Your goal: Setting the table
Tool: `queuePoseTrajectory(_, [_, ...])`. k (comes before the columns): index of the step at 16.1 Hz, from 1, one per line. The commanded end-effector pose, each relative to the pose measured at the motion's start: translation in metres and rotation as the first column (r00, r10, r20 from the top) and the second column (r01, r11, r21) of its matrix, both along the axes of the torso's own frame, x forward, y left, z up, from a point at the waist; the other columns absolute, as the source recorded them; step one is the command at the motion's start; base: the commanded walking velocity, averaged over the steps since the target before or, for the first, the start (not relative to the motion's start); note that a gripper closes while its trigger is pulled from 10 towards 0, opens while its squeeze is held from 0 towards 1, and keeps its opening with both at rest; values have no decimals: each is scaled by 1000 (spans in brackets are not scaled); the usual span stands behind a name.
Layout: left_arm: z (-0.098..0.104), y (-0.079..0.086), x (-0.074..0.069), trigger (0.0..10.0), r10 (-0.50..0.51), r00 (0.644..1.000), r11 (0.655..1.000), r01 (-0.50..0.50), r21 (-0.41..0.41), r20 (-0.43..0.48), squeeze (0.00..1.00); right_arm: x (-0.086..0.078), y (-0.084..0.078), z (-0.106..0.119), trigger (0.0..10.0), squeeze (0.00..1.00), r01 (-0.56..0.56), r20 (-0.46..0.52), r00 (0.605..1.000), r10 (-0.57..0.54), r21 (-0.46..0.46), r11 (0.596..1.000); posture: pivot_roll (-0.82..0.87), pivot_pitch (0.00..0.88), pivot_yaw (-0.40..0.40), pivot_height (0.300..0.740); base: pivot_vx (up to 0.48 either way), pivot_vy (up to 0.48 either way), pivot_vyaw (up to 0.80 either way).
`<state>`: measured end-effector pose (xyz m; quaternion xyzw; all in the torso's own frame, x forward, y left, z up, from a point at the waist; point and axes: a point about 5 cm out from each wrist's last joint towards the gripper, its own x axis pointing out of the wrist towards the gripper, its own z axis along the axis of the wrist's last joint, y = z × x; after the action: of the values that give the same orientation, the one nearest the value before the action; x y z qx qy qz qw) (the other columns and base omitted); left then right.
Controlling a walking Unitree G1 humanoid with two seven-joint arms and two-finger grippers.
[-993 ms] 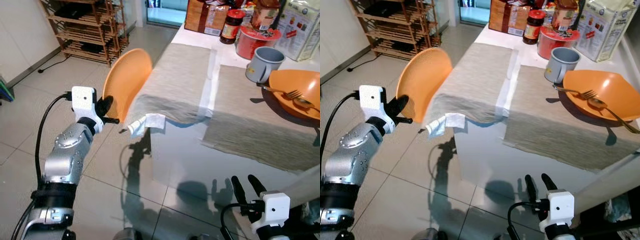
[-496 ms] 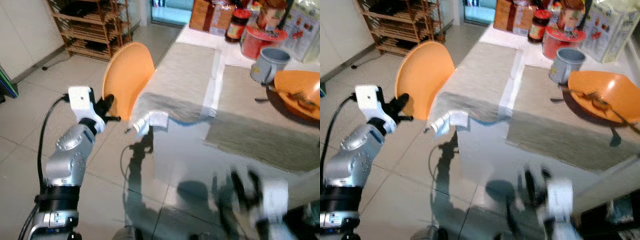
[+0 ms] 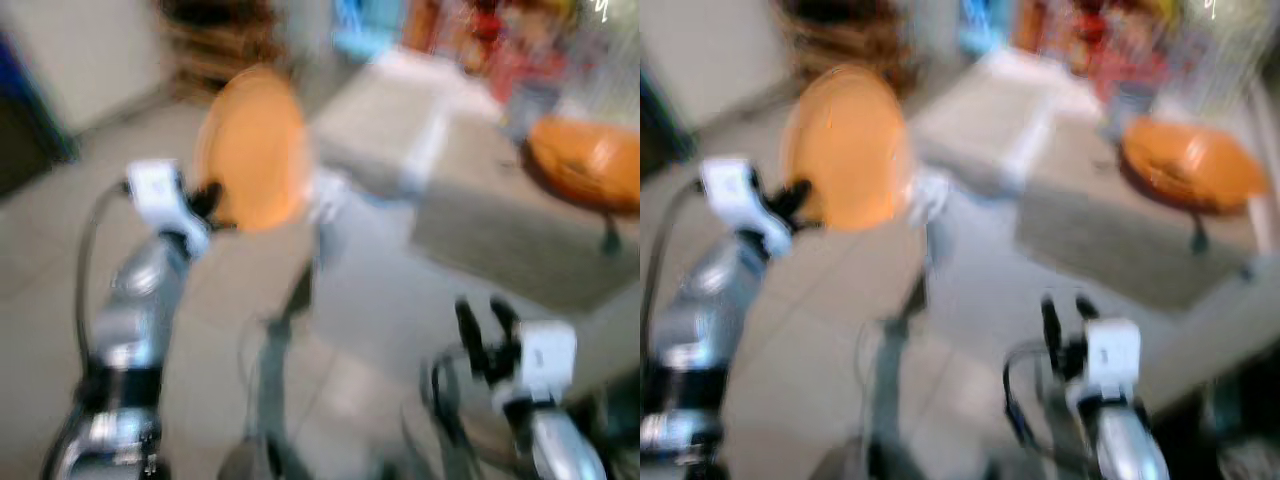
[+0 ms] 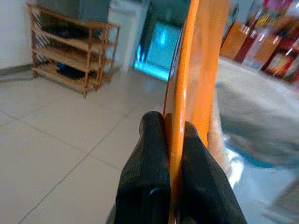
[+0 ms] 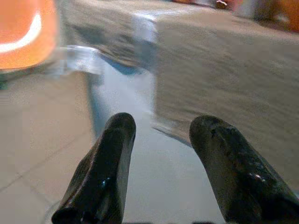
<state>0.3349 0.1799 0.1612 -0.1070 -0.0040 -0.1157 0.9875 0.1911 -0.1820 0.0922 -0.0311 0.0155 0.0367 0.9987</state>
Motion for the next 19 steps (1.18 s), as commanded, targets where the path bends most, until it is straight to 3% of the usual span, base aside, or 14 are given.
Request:
queuePoseTrajectory(1, [19, -12, 2, 0, -63, 994, 998, 63, 0, 84, 0, 2, -1, 4, 10000, 0, 4, 0, 1000, -4, -10, 1000, -66, 53, 27, 740, 0, 0, -769])
queuePoseTrajectory(5, [20, -17, 1, 0, -88, 992, 996, 88, 2, 95, 0, 2, -2, 4, 10000, 0, 10, -4, 1000, -10, -14, 1000, -69, 60, 26, 740, 0, 0, -763])
queuePoseTrajectory(13, [17, -37, -11, 0, -170, 979, 985, 173, -24, 111, 0, 6, -3, -1, 10000, 0, 28, -46, 999, -29, -18, 999, -73, 65, 25, 740, 0, -473, -67])
queuePoseTrajectory(19, [16, -42, -12, 0, -191, 974, 981, 192, 6, 118, 0, 9, -1, 5, 10000, 0, 25, -4, 1000, -25, -31, 999, -73, 49, 30, 740, 0, -463, -205])
